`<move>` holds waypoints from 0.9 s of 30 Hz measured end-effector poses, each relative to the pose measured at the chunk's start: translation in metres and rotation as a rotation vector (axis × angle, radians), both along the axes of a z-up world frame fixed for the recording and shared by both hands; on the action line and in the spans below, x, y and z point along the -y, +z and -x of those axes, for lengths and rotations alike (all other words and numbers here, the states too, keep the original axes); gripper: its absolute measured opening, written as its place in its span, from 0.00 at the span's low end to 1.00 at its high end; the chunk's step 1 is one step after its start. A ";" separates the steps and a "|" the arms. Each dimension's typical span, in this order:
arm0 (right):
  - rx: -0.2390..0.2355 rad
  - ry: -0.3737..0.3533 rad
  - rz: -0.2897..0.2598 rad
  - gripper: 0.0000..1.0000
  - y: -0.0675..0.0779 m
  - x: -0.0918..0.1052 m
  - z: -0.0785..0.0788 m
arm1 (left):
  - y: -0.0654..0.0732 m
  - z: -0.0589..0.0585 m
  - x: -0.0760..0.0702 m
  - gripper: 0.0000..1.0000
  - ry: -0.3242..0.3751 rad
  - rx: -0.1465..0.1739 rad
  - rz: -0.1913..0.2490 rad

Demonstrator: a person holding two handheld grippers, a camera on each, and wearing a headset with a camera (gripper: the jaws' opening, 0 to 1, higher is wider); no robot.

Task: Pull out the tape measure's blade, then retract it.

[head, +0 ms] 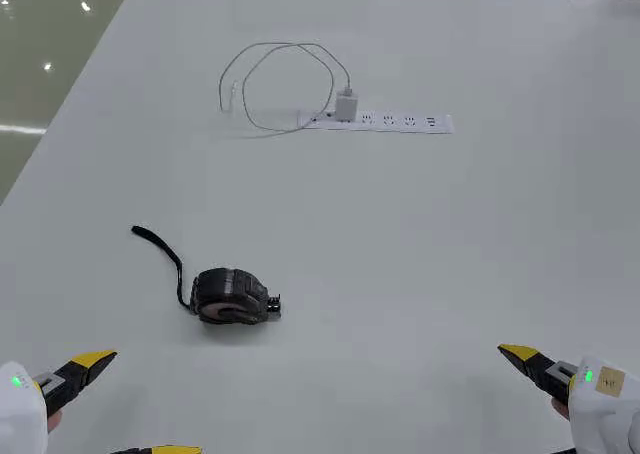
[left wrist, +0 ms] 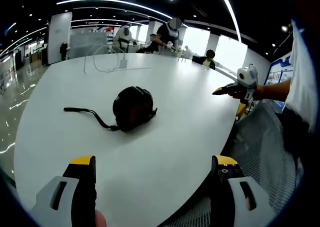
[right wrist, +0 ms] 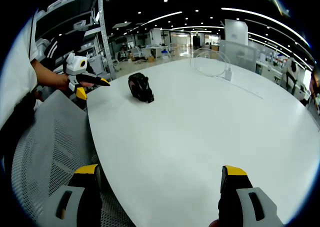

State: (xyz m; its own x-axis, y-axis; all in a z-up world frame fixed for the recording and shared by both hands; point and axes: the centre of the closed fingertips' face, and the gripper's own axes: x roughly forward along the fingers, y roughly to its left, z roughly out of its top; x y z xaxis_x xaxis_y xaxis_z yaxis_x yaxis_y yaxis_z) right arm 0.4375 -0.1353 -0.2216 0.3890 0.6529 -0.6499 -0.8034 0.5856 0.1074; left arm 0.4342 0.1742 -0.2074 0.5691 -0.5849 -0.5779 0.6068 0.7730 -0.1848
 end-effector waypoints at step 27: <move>0.010 0.028 -0.002 0.99 0.002 -0.007 -0.013 | 0.002 -0.011 0.005 0.93 -0.024 0.016 -0.012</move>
